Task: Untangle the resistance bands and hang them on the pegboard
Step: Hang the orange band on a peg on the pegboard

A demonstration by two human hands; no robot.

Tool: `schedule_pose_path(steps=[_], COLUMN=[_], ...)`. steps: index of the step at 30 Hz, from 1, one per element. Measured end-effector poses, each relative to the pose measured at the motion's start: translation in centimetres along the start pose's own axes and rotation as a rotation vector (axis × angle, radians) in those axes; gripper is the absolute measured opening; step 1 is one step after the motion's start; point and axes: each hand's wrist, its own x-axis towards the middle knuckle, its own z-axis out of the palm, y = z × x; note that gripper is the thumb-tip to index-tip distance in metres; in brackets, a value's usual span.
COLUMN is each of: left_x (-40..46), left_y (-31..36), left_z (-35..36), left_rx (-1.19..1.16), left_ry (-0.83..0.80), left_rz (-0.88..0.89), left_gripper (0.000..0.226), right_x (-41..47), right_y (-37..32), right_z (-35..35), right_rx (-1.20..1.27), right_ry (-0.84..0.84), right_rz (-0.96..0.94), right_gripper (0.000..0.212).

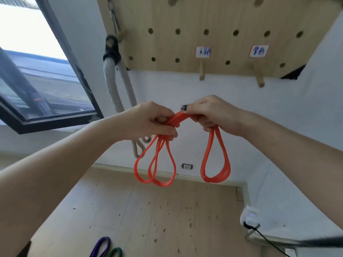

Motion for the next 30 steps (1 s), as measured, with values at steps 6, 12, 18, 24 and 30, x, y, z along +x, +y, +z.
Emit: schedule_pose_path(steps=[6,12,18,24,30], left_x=[-1.1,-0.8,1.4,3.3,4.7], left_y=[6.1,8.4,10.3,11.7,11.8], left_z=[-8.5,-12.5,-15.6,-19.0,-21.5], left_rx=[-0.048,0.006,0.078,0.130,0.065], left_ry=[-0.015,0.023,0.041,0.078,0.166], left_rz=[-0.012,0.025,0.062,0.042,0.028], left_gripper=[0.014,0.006,0.008,0.007,0.009], right_x=[-0.5,-0.2,0.0,0.9,3.4], right_y=[-9.8,-14.5,-15.5,-16.6,-17.9], right_z=[-3.5,-5.2,-7.7,-11.1,-12.9], right_rx=[0.051,0.056,0.103,0.139,0.168], right_ry=[0.016,0.042,0.077,0.020,0.080], right_rz=[0.026,0.066,0.031,0.046,0.032], right_gripper=[0.045,0.047,0.047,0.047,0.031])
